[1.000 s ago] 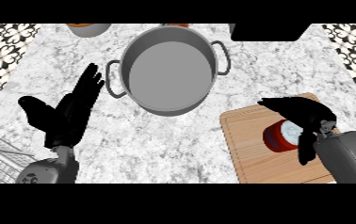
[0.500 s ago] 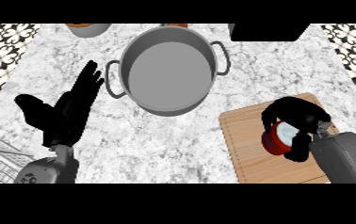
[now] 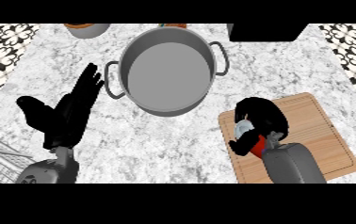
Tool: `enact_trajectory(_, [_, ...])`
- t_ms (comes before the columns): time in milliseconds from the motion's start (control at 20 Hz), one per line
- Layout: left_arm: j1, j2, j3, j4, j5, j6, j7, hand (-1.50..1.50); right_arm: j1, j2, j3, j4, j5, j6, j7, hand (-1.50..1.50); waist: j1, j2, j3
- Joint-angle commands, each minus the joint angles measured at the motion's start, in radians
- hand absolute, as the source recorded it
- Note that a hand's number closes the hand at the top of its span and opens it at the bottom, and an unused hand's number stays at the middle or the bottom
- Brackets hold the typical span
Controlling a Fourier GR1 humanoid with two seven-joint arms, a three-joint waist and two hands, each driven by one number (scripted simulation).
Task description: Pick the can from the cutting board and place it in the pot
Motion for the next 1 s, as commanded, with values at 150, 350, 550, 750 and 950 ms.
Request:
enact_trajectory(150, [0.041,-0.019,-0.028,-0.006,-0.031,0.010,-0.029,0.00,-0.024,0.103,0.173,-0.102,0.093,-0.238,0.431,1.50,0.013,0.002,0.003])
enact_trajectory(350, [-0.060,0.018,0.028,0.002,0.024,-0.016,0.057,0.00,-0.017,0.105,0.217,-0.225,0.235,-0.279,0.496,1.50,-0.004,0.001,0.004])
enact_trajectory(550, [-0.049,0.003,0.038,0.038,0.012,-0.009,0.001,0.00,-0.046,0.102,0.235,-0.390,0.222,-0.196,0.509,1.50,-0.002,0.005,0.004])
enact_trajectory(750, [-0.019,-0.021,-0.013,-0.002,-0.017,0.003,0.020,0.00,-0.114,0.106,0.322,-0.548,0.269,-0.143,0.587,1.50,0.001,0.001,0.004])
enact_trajectory(950, [-0.029,-0.029,-0.017,0.022,-0.041,0.016,0.004,0.00,-0.291,0.106,0.333,-0.599,0.262,-0.068,0.566,1.50,0.006,0.003,0.004])
